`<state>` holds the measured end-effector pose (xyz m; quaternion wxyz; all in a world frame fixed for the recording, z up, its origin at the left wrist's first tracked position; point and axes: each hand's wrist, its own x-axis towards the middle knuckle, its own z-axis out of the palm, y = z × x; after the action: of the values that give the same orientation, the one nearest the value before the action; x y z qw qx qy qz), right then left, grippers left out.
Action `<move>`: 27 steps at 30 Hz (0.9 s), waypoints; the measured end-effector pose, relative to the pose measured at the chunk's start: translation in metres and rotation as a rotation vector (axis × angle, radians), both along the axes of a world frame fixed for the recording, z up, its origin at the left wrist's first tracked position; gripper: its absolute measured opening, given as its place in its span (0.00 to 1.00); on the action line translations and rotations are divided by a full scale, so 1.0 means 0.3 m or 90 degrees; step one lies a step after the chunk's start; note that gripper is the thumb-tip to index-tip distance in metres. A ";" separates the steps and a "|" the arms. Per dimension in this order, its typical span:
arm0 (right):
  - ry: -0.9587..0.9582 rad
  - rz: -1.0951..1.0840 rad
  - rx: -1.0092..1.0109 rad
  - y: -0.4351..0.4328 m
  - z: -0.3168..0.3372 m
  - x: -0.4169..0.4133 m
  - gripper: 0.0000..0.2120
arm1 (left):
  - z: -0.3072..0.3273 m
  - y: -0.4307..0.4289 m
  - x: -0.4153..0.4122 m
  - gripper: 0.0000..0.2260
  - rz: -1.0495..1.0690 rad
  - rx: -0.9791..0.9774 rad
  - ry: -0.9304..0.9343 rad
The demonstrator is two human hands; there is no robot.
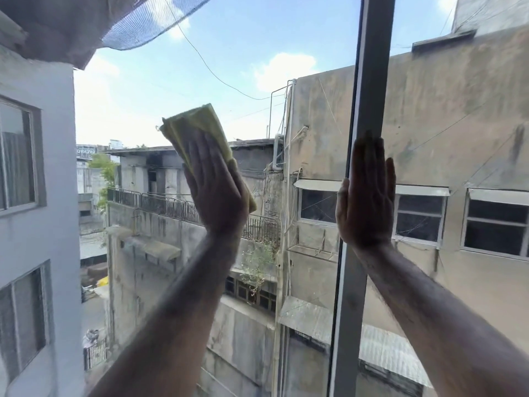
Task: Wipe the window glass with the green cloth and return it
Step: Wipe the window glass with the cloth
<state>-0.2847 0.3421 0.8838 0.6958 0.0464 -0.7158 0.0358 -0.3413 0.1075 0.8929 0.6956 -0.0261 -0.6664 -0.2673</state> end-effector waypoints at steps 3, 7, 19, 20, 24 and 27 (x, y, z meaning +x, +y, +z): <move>0.000 -0.004 0.004 -0.004 -0.001 -0.001 0.32 | -0.162 0.064 0.012 0.24 -0.010 -0.388 0.019; -0.001 -0.011 -0.002 -0.007 0.000 0.005 0.33 | -0.222 -0.172 -0.007 0.25 0.049 -0.747 0.036; 0.000 0.006 -0.003 -0.004 -0.004 -0.004 0.31 | -0.076 -0.003 0.026 0.23 -0.033 -0.353 0.054; -0.002 0.005 -0.002 -0.002 -0.004 -0.003 0.31 | -0.140 0.007 0.033 0.23 -0.040 -0.481 0.059; -0.012 0.010 0.000 -0.004 -0.001 0.002 0.32 | -0.226 -0.214 -0.008 0.26 -0.022 -0.569 0.036; -0.010 0.004 -0.001 -0.003 -0.002 -0.002 0.32 | -0.141 -0.364 -0.021 0.25 -0.009 -0.204 -0.016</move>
<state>-0.2854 0.3413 0.8833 0.6900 0.0477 -0.7212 0.0389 -0.3476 -0.0016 0.8507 0.6723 -0.1382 -0.7088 -0.1628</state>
